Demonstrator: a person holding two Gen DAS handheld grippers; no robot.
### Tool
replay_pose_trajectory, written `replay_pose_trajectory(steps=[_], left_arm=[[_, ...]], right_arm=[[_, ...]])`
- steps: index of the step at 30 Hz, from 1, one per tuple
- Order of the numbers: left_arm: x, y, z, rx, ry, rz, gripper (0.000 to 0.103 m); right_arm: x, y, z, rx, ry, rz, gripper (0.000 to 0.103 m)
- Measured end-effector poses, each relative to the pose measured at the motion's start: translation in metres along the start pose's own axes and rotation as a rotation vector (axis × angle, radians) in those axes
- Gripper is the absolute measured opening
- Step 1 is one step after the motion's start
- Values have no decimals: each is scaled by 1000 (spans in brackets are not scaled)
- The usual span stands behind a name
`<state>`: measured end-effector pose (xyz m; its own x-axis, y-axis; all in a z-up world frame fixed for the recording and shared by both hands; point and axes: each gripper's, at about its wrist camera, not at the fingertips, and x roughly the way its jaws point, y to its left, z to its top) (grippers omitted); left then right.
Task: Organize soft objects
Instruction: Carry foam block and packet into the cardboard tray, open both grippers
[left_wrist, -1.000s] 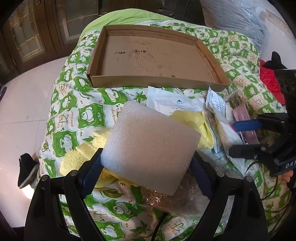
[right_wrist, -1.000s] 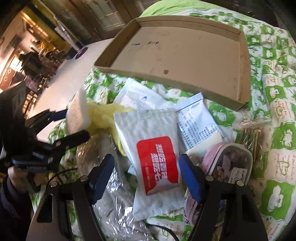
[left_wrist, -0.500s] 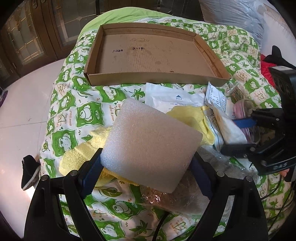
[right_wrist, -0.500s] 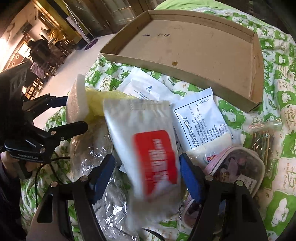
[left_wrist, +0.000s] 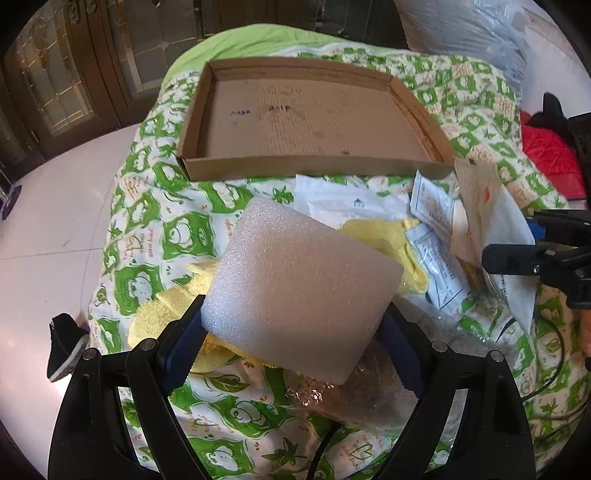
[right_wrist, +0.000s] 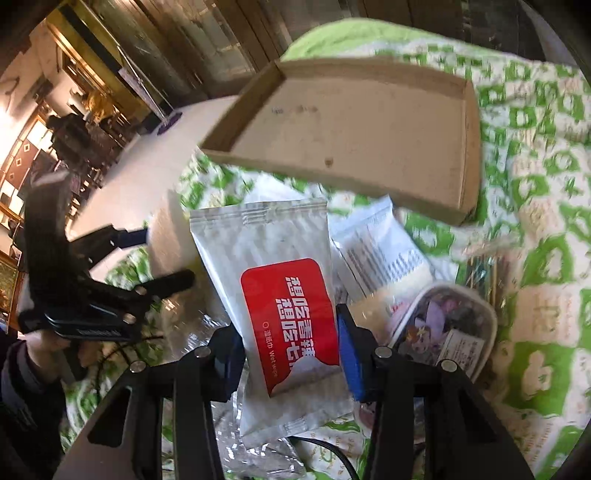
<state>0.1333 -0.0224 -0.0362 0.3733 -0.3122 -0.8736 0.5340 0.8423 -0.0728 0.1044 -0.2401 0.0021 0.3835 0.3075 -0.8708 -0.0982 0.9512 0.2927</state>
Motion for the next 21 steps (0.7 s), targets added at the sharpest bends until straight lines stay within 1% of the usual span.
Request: replay_pose_trajectory(steps=[4, 7, 10, 14, 17, 21], left_arm=[[-13, 3, 6, -14, -25, -4, 88], [-20, 1, 17, -5, -28, -12, 88], [-20, -3, 33, 13, -23, -4, 88], [-11, -3, 62, 20, -14, -10, 88], [3, 0, 90, 12, -3, -8, 88], [22, 5, 127, -19, -2, -11, 88]], right_arm=[[-7, -1, 10, -3, -18, 3, 45], [-2, -5, 20, 11, -17, -1, 45], [-3, -13, 31, 36, -23, 6, 45], [-5, -18, 51, 34, -46, -12, 45], [-5, -25, 70, 37, -75, -47, 45], [-1, -44, 101, 92, -108, -63, 45]])
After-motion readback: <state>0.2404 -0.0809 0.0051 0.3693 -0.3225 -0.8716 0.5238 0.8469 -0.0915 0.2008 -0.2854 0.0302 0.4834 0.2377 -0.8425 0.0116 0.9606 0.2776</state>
